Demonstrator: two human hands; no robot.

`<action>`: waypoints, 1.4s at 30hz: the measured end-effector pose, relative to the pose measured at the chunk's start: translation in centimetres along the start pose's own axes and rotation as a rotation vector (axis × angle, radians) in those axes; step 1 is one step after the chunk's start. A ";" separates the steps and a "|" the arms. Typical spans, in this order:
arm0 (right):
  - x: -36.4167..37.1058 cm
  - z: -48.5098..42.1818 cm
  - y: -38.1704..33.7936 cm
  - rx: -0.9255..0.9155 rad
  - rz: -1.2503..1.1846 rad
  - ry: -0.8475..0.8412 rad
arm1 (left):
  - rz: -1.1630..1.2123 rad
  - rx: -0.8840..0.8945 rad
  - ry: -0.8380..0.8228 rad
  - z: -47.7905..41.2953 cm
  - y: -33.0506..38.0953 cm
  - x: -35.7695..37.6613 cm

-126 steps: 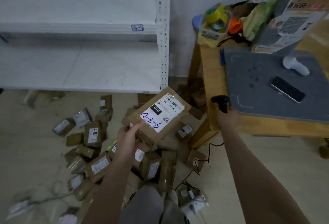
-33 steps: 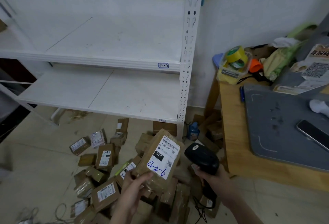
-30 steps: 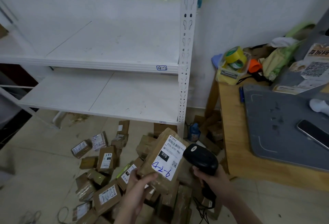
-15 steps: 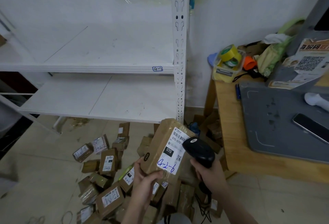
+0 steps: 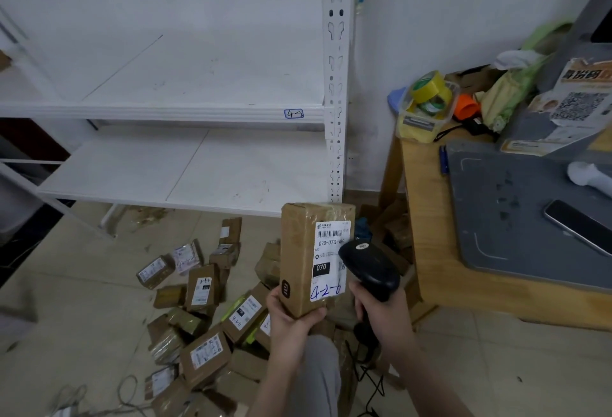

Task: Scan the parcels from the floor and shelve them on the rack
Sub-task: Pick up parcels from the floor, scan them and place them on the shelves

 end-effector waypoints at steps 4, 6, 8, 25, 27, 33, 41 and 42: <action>-0.4 0.3 -0.5 -0.033 -0.038 -0.004 | -0.009 0.026 -0.014 0.7 0.6 1.3; -0.4 0.4 -0.8 -0.047 -0.046 -0.010 | -0.019 0.032 -0.018 0.8 0.7 1.4; -0.5 0.5 -1.0 -0.057 -0.056 -0.027 | -0.056 0.045 -0.019 1.1 0.7 1.2; 2.6 1.4 -0.7 -0.040 -0.024 -0.074 | -0.079 0.032 0.059 2.6 0.8 0.7; 3.1 1.7 -0.7 -0.061 0.011 -0.069 | -0.070 0.022 0.065 2.8 0.4 0.3; 3.8 2.8 0.1 -0.069 0.005 -0.044 | -0.069 0.012 0.055 2.6 0.2 -0.5; 3.2 3.2 -0.7 -0.144 -0.060 0.007 | -0.089 0.002 0.031 3.2 0.1 0.4; 2.9 3.1 -0.7 -0.139 -0.061 0.007 | -0.092 0.008 0.016 3.2 0.1 0.8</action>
Point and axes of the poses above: each hand's wrist, its own z-axis away from the middle knuckle, its own x-axis out of the palm, y = z × x, the point moved 6 cm from there along -z, towards the middle knuckle, and after that the axes turned 14 degrees about -z, right-handed, at the moved point
